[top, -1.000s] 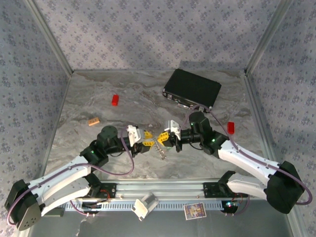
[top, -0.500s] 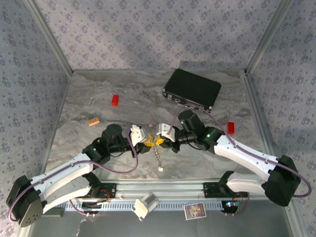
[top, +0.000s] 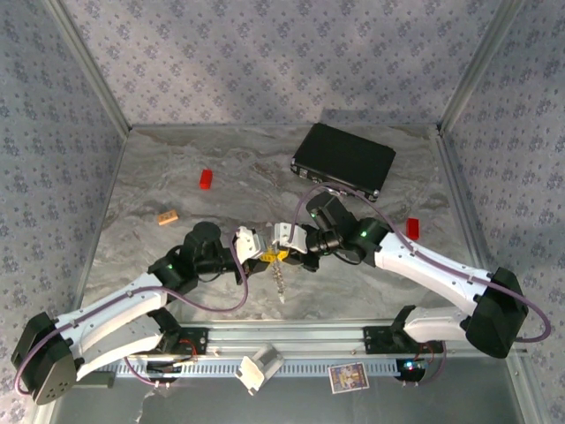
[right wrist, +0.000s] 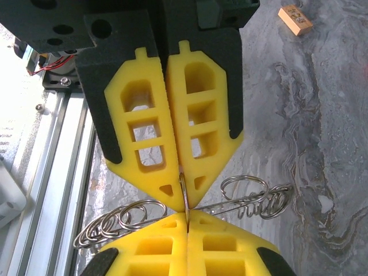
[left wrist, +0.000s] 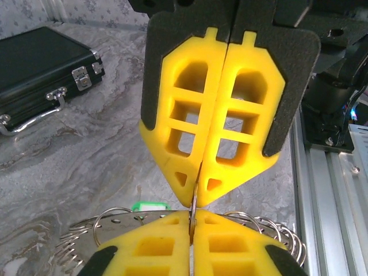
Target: Put the keys on the keyring
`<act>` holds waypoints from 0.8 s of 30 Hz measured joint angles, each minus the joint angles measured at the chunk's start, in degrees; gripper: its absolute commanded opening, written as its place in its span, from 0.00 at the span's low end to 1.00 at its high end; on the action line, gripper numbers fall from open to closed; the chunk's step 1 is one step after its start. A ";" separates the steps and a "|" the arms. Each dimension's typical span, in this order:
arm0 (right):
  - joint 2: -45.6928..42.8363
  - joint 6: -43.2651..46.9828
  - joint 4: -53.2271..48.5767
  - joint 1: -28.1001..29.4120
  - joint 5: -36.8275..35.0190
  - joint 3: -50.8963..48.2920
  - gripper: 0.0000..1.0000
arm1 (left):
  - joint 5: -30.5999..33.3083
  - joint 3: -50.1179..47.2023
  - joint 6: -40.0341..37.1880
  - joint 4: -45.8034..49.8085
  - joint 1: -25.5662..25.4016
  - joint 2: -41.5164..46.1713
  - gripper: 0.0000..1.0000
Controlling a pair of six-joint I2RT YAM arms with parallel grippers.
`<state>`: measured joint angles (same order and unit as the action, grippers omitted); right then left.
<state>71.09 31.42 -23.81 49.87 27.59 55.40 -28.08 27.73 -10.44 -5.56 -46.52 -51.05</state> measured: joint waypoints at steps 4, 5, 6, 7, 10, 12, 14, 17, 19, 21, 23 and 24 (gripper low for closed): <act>-0.63 -0.90 0.94 -0.46 0.52 -0.72 0.30 | -0.15 0.00 -0.96 0.04 -0.13 0.04 0.00; -1.62 -1.29 2.49 -1.01 1.31 -1.90 0.32 | -0.13 0.00 -1.20 0.11 -0.24 0.04 0.00; -2.97 -1.60 4.04 -1.68 2.05 -3.39 0.34 | -0.02 -0.02 -1.62 0.13 -0.44 0.04 0.00; -4.90 -2.32 6.08 -2.82 3.13 -5.62 0.35 | 0.09 -0.04 -2.21 -0.02 -0.63 0.15 0.00; -9.90 -4.61 11.87 -5.79 5.60 -11.80 0.36 | 0.46 -0.68 -4.24 -1.03 -1.92 1.20 0.00; -11.50 -5.84 14.71 -6.51 6.73 -14.27 0.36 | 0.50 -1.16 -5.57 -1.40 -2.73 1.75 0.00; -11.76 -6.64 16.81 -6.47 7.76 -15.52 0.36 | 0.63 -1.49 -6.62 -1.79 -3.15 1.86 0.00; -11.63 -7.34 18.78 -6.12 8.74 -16.22 0.35 | 0.70 -1.68 -7.37 -1.97 -3.39 1.86 0.00; -11.28 -7.72 19.96 -5.81 9.44 -16.22 0.34 | 0.70 -1.68 -7.58 -1.99 -3.39 1.86 0.00; -10.73 -7.98 21.00 -5.27 10.36 -16.22 0.33 | 0.70 -1.68 -7.61 -1.99 -3.39 1.86 0.00; -10.14 -8.09 21.49 -4.83 11.19 -16.22 0.31 | 0.70 -1.68 -7.61 -2.01 -3.43 1.86 0.00; -9.88 -8.07 21.59 -4.63 11.45 -16.22 0.30 | 0.70 -1.68 -7.58 -2.01 -3.43 1.86 0.00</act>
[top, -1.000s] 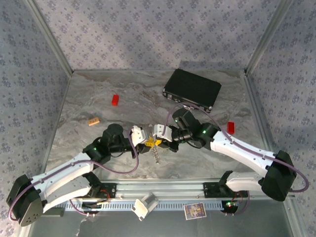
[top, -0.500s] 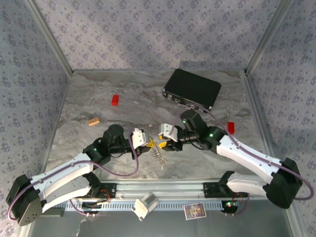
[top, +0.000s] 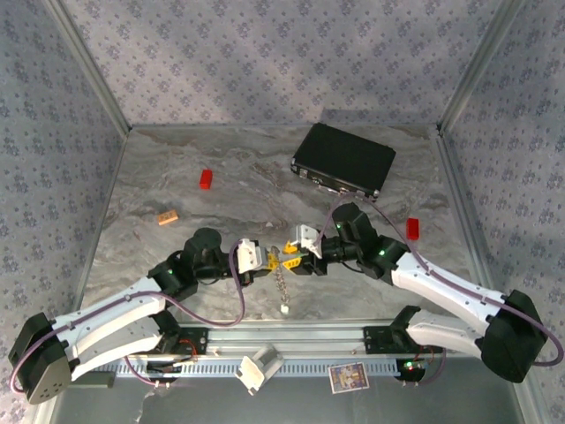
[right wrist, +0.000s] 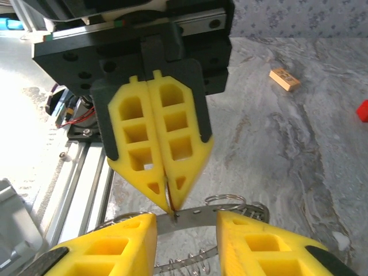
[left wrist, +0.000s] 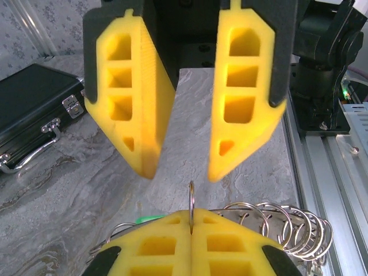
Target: Put the keys on the keyring
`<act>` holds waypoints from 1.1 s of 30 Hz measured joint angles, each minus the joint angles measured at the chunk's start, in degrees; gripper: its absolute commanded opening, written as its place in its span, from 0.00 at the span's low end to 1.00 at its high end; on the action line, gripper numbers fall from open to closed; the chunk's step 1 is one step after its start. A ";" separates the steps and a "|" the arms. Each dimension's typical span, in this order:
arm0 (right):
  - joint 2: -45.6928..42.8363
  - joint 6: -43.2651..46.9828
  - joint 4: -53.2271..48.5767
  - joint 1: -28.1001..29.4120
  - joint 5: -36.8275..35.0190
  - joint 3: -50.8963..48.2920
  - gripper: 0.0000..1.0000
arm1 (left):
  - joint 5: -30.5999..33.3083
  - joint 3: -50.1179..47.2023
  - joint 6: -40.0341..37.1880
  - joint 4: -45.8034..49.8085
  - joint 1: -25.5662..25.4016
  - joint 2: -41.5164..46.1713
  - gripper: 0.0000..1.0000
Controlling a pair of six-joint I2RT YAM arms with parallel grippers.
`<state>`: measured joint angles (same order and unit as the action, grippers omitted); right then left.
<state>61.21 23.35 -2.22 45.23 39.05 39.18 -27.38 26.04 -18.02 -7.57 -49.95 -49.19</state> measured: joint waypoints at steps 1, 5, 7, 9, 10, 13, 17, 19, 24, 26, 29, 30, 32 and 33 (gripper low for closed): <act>0.24 -0.02 0.07 0.09 0.28 0.00 0.29 | 0.00 0.00 0.00 0.00 0.00 0.00 0.00; 0.70 0.00 0.20 0.15 0.50 0.00 0.26 | 0.02 0.00 0.02 -0.04 0.00 0.00 0.00; 0.85 0.00 0.20 0.20 0.48 0.00 0.24 | 0.00 0.00 0.02 -0.20 0.00 0.00 0.00; 1.29 0.02 0.20 0.39 0.46 0.07 0.23 | 0.00 0.00 0.02 -0.57 0.00 0.00 0.00; 1.62 0.02 0.20 0.52 0.46 0.11 0.22 | -0.02 0.00 0.02 -0.83 0.00 0.00 0.00; 2.54 0.11 0.22 0.92 0.68 0.50 0.17 | 0.00 -0.11 0.02 -1.20 0.00 0.00 0.00; 2.95 0.24 0.13 1.05 0.85 0.61 0.06 | 0.20 -0.28 0.04 -1.09 0.00 0.00 0.00; 2.97 0.35 0.00 1.05 0.81 0.61 0.00 | 0.24 -0.31 0.07 -0.87 0.02 0.00 0.03; 2.97 1.14 -1.07 1.09 0.48 1.05 0.00 | 0.48 -0.33 0.07 -0.55 -0.07 0.02 0.15; 3.08 1.68 -2.29 1.20 0.11 1.62 0.00 | 0.83 -0.33 0.07 -0.57 -0.07 0.09 0.16; 3.32 2.56 -3.80 1.44 -0.52 2.38 0.00 | 1.22 -0.33 0.04 -0.35 -0.07 0.13 0.17; 3.41 2.82 -4.11 1.53 -0.72 2.58 0.00 | 1.27 -0.33 0.04 -0.28 -0.07 0.13 0.17; 3.48 3.28 -5.09 1.66 -1.01 2.93 0.00 | 1.27 -0.33 0.04 0.02 -0.07 0.13 0.18; 3.48 3.50 -5.60 1.75 -1.27 3.10 0.00 | 1.29 -0.33 0.04 0.13 -0.07 0.11 0.18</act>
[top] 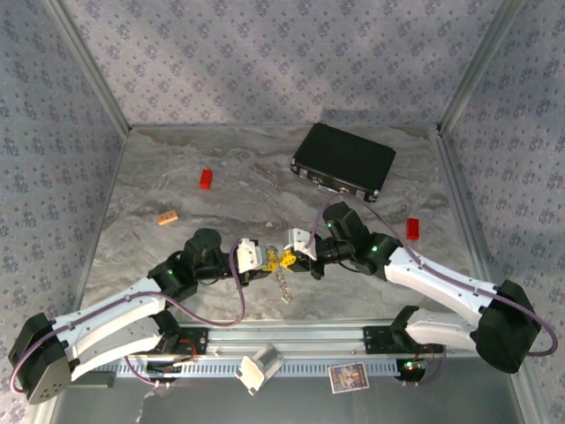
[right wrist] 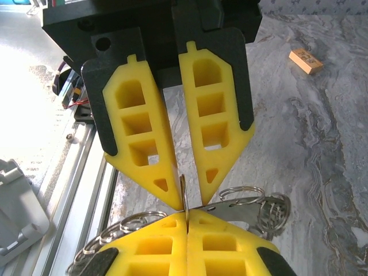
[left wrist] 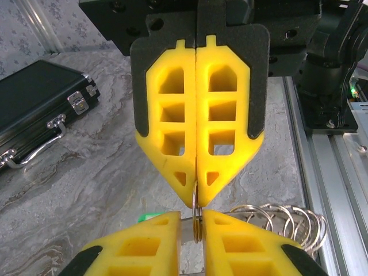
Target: Put the keys on the keyring
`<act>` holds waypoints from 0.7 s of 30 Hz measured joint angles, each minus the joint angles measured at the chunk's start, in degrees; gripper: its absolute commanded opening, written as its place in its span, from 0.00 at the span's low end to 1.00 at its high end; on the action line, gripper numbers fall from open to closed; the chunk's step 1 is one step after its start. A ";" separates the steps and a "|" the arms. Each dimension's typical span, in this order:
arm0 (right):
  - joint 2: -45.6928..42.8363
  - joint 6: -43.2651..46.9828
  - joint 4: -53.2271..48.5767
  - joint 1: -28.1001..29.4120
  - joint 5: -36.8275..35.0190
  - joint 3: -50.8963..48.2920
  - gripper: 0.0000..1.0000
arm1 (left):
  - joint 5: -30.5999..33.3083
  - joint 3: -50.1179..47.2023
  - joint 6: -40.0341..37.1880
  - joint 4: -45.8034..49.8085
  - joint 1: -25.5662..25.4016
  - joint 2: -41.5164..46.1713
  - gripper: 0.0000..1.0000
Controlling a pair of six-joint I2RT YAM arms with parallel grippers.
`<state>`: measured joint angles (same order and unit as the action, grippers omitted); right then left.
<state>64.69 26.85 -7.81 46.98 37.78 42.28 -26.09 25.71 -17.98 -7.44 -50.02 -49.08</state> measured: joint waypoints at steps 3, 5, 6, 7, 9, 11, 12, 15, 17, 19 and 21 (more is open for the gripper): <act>0.02 0.63 -0.87 0.39 -0.94 0.42 0.00 | 0.02 0.02 -0.02 0.33 0.00 -0.17 0.18; 0.04 1.16 -1.49 0.70 -1.73 0.61 0.00 | 0.20 0.02 -0.02 0.74 0.00 -0.22 0.18; 0.09 1.33 -1.97 0.85 -2.12 0.79 0.00 | 0.20 0.04 -0.02 0.94 0.00 -0.22 0.18; 0.20 1.55 -2.51 1.05 -2.56 1.14 0.00 | 0.22 0.07 -0.02 1.11 0.00 -0.24 0.18; 0.37 1.92 -3.26 1.38 -3.19 1.66 0.00 | 0.20 0.07 -0.02 1.31 0.00 -0.42 0.18; 0.52 2.25 -3.98 1.64 -3.91 2.01 0.00 | 0.22 0.09 -0.02 1.33 0.00 -0.70 0.18; 0.63 2.36 -4.11 1.73 -4.04 2.12 0.00 | 0.20 0.11 -0.02 1.33 0.00 -0.85 0.18; 0.98 2.62 -4.44 2.14 -4.63 2.43 0.00 | 0.20 0.17 -0.09 1.53 0.00 -0.96 0.18; 1.27 2.82 -4.74 2.47 -5.07 2.84 0.00 | 0.20 0.17 -0.22 1.55 0.00 -0.96 0.17; 1.66 2.84 -4.96 2.71 -5.49 3.30 0.00 | 0.20 0.28 -0.26 1.62 0.00 -0.96 0.16; 2.01 3.02 -5.29 2.84 -5.68 3.56 0.00 | 0.22 0.39 -0.48 1.81 0.00 -0.96 0.12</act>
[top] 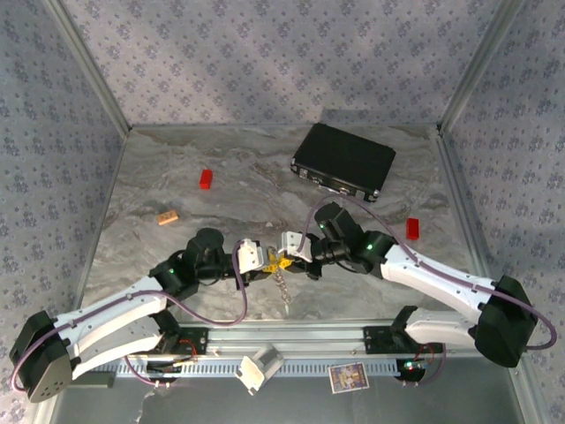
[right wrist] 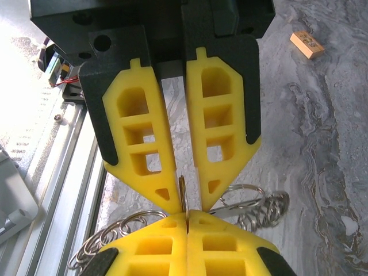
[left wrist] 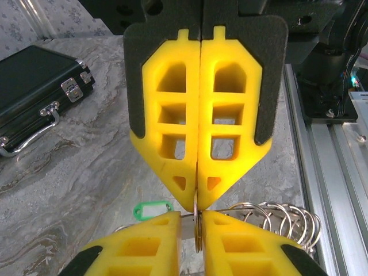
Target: Put the keys on the keyring
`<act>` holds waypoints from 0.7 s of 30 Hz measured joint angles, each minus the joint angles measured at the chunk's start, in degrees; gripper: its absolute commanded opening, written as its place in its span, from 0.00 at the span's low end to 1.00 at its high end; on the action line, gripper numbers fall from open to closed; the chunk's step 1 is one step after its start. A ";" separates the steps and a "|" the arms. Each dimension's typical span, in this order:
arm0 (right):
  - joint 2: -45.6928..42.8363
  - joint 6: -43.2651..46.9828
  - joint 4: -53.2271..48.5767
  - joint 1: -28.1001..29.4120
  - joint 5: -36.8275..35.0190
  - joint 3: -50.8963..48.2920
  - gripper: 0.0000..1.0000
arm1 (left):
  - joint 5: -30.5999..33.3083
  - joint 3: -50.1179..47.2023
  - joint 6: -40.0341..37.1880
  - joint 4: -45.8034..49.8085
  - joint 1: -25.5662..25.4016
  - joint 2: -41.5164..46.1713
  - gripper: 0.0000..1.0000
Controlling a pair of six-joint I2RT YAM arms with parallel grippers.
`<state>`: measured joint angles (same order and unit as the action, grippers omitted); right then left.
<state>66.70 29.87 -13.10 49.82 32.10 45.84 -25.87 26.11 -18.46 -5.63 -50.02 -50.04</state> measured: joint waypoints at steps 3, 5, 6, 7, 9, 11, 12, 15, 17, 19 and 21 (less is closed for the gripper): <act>0.28 0.17 -0.28 0.00 -0.28 0.28 0.00 | 0.00 0.00 -0.44 0.50 0.00 0.00 0.03; 0.33 0.22 -0.48 0.00 -0.42 0.28 0.00 | -0.02 0.00 -0.87 0.66 0.00 0.00 0.00; 0.33 0.22 -0.48 0.04 -0.44 0.28 0.00 | 0.00 0.00 -0.83 0.76 0.00 0.04 0.00; 0.33 0.22 -0.48 0.04 -0.44 0.28 0.00 | 0.02 0.00 -0.83 0.81 0.00 0.07 0.00; 0.33 0.22 -0.39 0.04 -0.68 0.28 0.22 | 0.42 0.02 -1.03 0.85 -0.04 0.20 0.00; -0.07 -0.07 0.28 0.02 -1.38 -0.13 0.42 | 1.79 0.02 -1.70 1.20 -0.44 0.57 0.00; -0.61 -0.26 0.83 -0.09 -1.68 -0.66 0.44 | 2.69 0.02 -2.16 1.42 -0.68 0.83 0.00; -3.98 -0.92 3.28 -0.85 -2.93 -3.76 0.46 | 6.29 0.11 -5.25 2.10 -2.56 1.64 0.00; -6.60 -1.73 5.31 -1.81 -4.15 -6.16 0.46 | 8.96 0.26 -8.79 2.69 -4.39 1.81 0.00; -8.61 -2.69 7.32 -2.71 -5.86 -8.15 0.46 | 11.58 0.35 -13.42 2.97 -6.36 1.84 0.00; -10.38 -4.11 9.51 -3.67 -7.87 -9.97 0.46 | 14.01 0.35 -18.82 3.10 -8.20 1.84 0.00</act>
<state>56.31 25.76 -3.60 46.15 24.23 35.88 -11.86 26.46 -37.28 -2.52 -58.22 -48.21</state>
